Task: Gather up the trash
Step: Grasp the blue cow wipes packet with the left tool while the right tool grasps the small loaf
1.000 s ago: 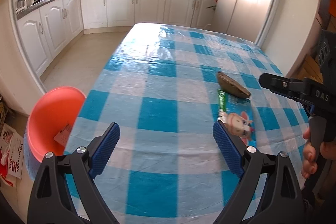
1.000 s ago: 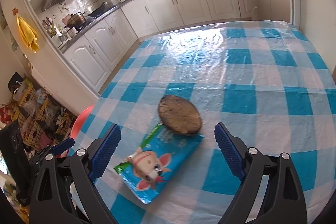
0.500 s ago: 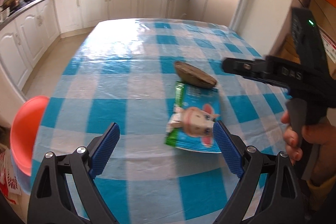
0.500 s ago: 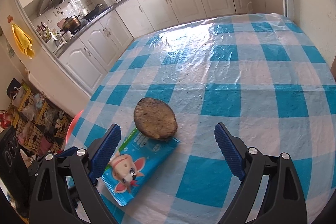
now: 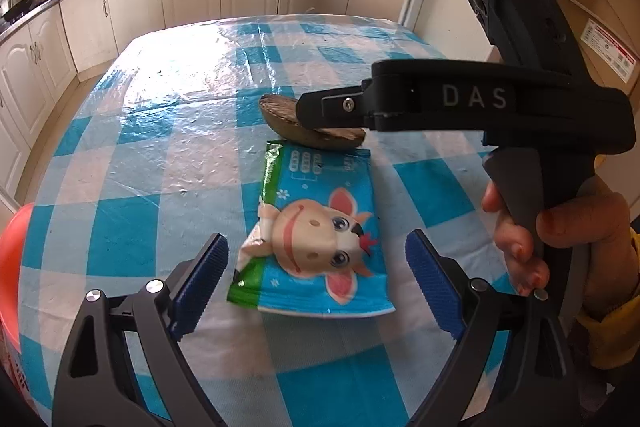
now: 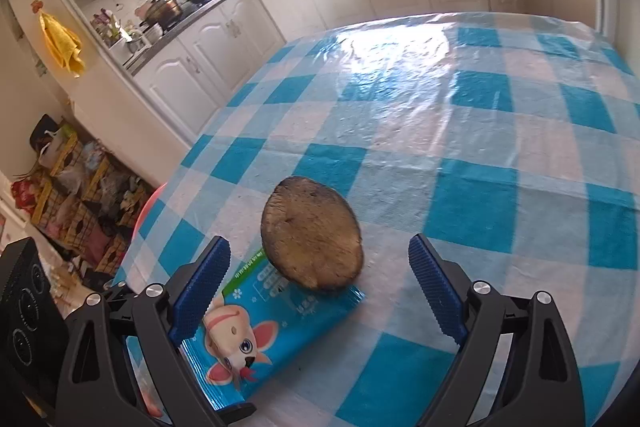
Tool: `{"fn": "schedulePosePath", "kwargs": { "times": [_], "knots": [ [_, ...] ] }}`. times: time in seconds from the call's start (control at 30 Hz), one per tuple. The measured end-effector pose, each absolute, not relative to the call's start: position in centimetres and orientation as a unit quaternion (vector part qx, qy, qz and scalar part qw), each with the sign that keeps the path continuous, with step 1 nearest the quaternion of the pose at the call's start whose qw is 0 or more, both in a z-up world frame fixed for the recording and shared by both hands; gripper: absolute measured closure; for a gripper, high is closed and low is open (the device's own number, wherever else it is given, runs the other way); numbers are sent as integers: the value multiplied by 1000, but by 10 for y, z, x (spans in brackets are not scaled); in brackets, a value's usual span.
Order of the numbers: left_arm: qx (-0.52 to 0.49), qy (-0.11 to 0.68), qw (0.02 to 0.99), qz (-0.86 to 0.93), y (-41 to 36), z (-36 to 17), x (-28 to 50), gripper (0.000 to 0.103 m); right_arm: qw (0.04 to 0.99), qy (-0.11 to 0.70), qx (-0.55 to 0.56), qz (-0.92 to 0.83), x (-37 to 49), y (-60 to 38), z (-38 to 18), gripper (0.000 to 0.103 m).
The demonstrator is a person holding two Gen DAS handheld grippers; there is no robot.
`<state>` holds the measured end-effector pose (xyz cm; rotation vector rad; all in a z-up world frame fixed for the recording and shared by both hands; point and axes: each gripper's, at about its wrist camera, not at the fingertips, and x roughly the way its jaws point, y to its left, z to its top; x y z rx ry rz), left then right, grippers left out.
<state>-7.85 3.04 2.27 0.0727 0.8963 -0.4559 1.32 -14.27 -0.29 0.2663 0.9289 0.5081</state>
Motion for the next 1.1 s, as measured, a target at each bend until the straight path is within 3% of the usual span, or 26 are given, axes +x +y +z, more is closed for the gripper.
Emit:
{"fn": "schedulePosePath", "kwargs": {
  "times": [0.37, 0.43, 0.57, 0.87, 1.1],
  "knots": [
    [30, 438, 869, -230, 23, 19, -61, 12, 855, 440, 92, 257, 22, -129, -7, 14],
    [30, 437, 868, -233, 22, 19, -59, 12, 854, 441, 87, 260, 22, -127, -8, 24],
    [31, 436, 867, -240, 20, 18, -56, 12, 857, 440, 68, 261, 22, -122, -10, 33],
    [35, 434, 865, -251, 17, 18, -57, 13, 856, 436, 66, 269, 21, -124, -12, 41],
    [32, 431, 871, -235, 23, 19, -59, 30, 854, 437, 77, 272, 21, -125, -12, 45]
  ]
}}
